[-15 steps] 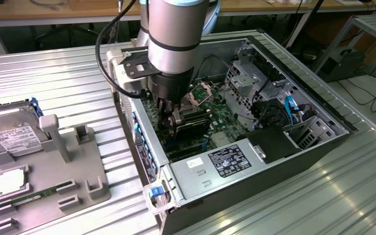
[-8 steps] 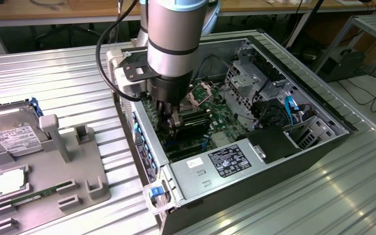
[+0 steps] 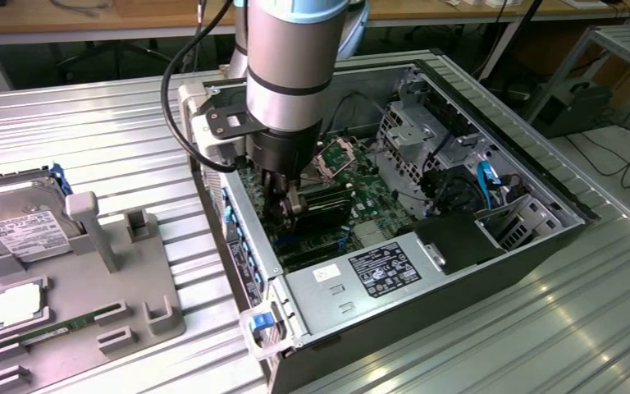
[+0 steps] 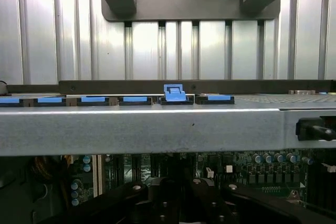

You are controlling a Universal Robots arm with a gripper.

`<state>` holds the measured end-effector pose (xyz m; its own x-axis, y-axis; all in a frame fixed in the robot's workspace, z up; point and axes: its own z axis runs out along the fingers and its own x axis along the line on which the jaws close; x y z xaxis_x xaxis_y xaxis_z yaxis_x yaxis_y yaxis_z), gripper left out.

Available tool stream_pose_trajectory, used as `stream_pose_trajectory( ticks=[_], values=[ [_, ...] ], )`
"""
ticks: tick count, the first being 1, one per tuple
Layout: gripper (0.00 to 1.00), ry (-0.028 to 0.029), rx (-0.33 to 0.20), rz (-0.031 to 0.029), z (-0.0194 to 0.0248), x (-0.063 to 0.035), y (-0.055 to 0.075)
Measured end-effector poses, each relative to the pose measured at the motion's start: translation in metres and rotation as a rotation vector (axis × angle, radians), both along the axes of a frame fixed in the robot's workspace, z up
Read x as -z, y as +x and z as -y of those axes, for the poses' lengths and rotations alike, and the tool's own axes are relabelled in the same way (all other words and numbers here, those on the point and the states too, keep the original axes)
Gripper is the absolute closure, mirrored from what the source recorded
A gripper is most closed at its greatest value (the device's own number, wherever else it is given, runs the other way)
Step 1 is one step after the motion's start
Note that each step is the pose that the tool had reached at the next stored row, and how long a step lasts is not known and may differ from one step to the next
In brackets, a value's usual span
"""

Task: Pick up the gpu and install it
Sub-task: 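Press down on the gpu until it lock into place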

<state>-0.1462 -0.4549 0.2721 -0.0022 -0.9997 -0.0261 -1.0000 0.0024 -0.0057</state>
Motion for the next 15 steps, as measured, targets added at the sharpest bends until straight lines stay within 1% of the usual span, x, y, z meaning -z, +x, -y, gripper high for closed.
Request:
stream_pose_trajectory(
  ticks=[3, 5, 10, 15],
  values=[
    [0.89, 0.0012, 0.0, 0.0, 0.0, -0.0001, 0.0],
    [0.89, 0.0038, 0.0, 0.0008, 0.0, -0.0011, 0.0],
    [0.89, 0.0035, 0.0, 0.0, 0.0, -0.0074, 0.0],
    [0.89, 0.0034, 0.0, 0.0, -0.0002, -0.0114, 0.0]
  ],
)
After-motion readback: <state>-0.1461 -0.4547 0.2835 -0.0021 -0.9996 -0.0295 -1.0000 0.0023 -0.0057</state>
